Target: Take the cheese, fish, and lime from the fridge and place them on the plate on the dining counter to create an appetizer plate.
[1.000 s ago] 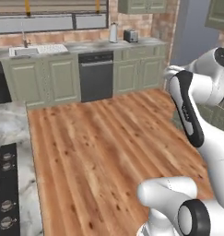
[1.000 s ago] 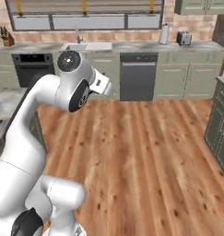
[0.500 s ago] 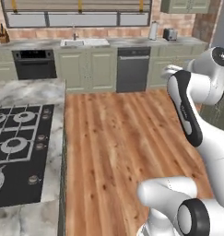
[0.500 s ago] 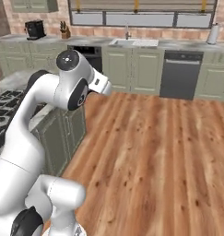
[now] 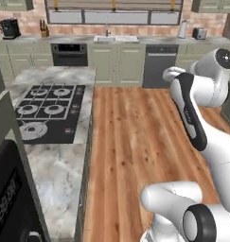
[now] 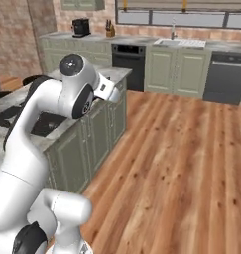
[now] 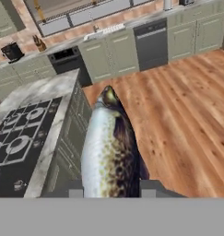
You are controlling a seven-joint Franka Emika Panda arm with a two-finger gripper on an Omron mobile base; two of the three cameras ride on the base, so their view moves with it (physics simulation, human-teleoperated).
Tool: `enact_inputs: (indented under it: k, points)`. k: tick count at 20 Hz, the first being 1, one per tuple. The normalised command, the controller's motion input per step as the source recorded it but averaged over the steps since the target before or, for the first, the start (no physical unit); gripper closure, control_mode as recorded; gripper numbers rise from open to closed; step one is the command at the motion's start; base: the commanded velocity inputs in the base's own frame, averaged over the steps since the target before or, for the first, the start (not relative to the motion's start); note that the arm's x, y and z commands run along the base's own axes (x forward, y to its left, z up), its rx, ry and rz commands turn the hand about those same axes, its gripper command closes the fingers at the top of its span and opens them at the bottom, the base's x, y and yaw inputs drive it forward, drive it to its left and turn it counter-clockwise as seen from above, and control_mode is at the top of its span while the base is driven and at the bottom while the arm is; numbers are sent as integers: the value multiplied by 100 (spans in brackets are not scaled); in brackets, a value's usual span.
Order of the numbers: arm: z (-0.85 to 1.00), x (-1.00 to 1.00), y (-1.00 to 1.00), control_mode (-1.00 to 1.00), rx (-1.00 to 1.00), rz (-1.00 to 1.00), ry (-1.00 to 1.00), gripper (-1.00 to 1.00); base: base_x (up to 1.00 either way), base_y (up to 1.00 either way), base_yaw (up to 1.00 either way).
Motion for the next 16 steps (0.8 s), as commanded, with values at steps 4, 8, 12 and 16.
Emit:
enact_inputs:
  k: [4, 8, 12, 16]
  points:
    - [0, 0, 0, 100, 0, 0, 0, 100, -100, 49, 27]
    - [0, 0, 0, 100, 0, 0, 0, 100, -99, 51, 27]
    - [0, 0, 0, 100, 0, 0, 0, 100, -46, 34, 21]
    - [0, 0, 0, 100, 0, 0, 0, 100, 75, -15, 5]
